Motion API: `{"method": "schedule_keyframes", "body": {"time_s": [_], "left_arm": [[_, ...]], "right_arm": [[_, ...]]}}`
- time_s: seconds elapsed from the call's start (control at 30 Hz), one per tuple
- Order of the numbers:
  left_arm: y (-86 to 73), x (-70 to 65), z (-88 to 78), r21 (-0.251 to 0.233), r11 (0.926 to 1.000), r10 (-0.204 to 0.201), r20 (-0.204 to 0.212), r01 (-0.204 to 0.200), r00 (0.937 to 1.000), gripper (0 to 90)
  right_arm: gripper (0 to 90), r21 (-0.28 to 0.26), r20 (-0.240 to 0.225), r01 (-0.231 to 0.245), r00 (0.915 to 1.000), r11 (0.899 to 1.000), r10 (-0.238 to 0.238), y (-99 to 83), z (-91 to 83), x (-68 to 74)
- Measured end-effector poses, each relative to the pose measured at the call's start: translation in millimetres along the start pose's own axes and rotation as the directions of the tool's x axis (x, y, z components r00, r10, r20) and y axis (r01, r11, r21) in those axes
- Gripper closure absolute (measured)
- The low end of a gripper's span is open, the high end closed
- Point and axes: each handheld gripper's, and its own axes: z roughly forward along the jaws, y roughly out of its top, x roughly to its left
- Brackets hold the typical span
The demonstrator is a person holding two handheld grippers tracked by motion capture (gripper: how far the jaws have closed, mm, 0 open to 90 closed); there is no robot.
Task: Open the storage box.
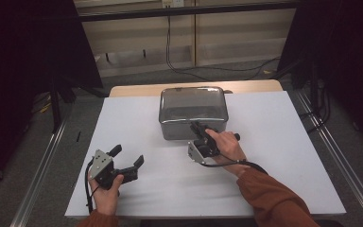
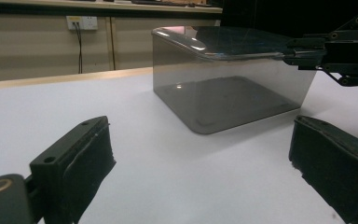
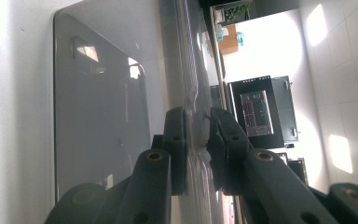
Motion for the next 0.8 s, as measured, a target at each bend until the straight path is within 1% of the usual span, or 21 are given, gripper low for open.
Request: {"method": "schedule_keyframes", "body": {"time_s": [0.03,0.13,0.17,0.2,0.23,0.27,0.33,0.4,0.43,0.47,0.5,0.53,0.6,0.63,0.67,0.7,0.77,0.8], "left_arm": [[0.4,0.4,0.0,0.002,1.0000,0.004,0.008,-0.004,1.0000,5.7],[0.4,0.6,1.8,-0.003,1.0000,0.008,0.012,-0.008,0.9999,4.8],[0.3,1.0,2.6,0.004,0.9999,0.016,0.006,-0.016,0.9998,4.2],[-0.1,0.7,4.0,0.001,1.0000,0.008,0.010,-0.008,0.9999,4.2],[-0.3,0.6,5.0,0.003,0.9999,0.010,0.017,-0.010,0.9998,4.2],[-0.4,0.3,5.9,0.005,0.9998,0.020,0.013,-0.020,0.9997,4.1],[0.0,0.4,7.1,0.012,0.9994,0.031,0.020,-0.031,0.9993,4.0],[0.5,-0.3,8.9,0.010,0.9994,0.033,0.010,-0.033,0.9994,3.3],[0.8,-0.8,9.6,0.000,0.9998,0.020,0.010,-0.020,0.9997,2.4],[1.3,-0.4,10.0,-0.006,0.9998,0.020,0.024,-0.020,0.9995,2.2],[1.7,-0.8,11.1,-0.009,0.9998,0.020,0.028,-0.019,0.9994,2.2],[2.2,-0.9,12.0,-0.006,0.9996,0.027,0.024,-0.026,0.9994,2.1],[3.1,-1.6,14.5,-0.009,0.9998,0.020,0.030,-0.020,0.9993,2.2],[4.1,-1.6,15.5,-0.003,0.9997,0.025,0.036,-0.025,0.9990,2.1],[5.0,-2.6,16.9,-0.008,0.9997,0.025,0.035,-0.025,0.9991,2.1],[6.2,-3.2,18.6,-0.011,0.9994,0.034,0.037,-0.033,0.9988,2.2],[8.2,-4.7,22.1,-0.007,0.9997,0.022,0.041,-0.022,0.9989,1.3],[9.5,-5.0,23.6,-0.001,0.9996,0.027,0.045,-0.027,0.9986,1.2]], "right_arm": [[77.5,-0.001,0.000,0.002,1.0000,1.000,-0.002,-0.1,-0.1,-0.2],[78.1,-0.007,0.003,-0.001,1.0000,1.000,0.002,-0.4,-0.4,-1.4],[78.1,-0.005,0.004,-0.010,0.9999,1.000,0.010,-0.3,-0.9,-1.7],[78.2,-0.006,0.005,-0.012,0.9999,1.000,0.012,-0.3,-0.9,-2.2],[78.2,-0.009,0.007,-0.012,0.9999,1.000,0.012,-0.4,-0.8,-2.2],[78.2,-0.006,0.005,-0.010,0.9999,1.000,0.010,-0.4,-1.0,-2.2],[78.4,-0.009,0.006,-0.010,0.9999,1.000,0.010,-0.6,-1.1,-2.4],[78.4,-0.013,0.007,-0.013,0.9999,1.000,0.013,-0.5,-1.2,-3.4],[78.5,-0.012,0.008,-0.014,0.9999,1.000,0.014,-0.4,-1.5,-4.0],[78.4,-0.016,0.009,-0.013,0.9999,1.000,0.013,-0.6,-1.4,-4.8],[78.4,-0.018,0.006,-0.019,0.9998,1.000,0.019,-0.7,-1.3,-5.0],[78.3,-0.017,0.006,-0.025,0.9997,1.000,0.025,-0.7,-1.5,-5.1],[78.3,-0.019,0.003,-0.024,0.9997,1.000,0.024,-0.9,-1.3,-5.8],[78.4,-0.019,0.002,-0.023,0.9997,1.000,0.023,-0.8,-1.4,-6.0],[78.4,-0.021,0.003,-0.023,0.9997,1.000,0.023,-0.6,-1.6,-6.7],[78.5,-0.023,0.004,-0.024,0.9997,0.999,0.024,-0.4,-1.5,-7.5],[78.7,-0.021,0.011,-0.027,0.9996,0.999,0.027,0.4,-2.1,-9.0],[78.8,-0.024,0.010,-0.030,0.9995,0.999,0.031,0.6,-2.1,-10.0]]}}
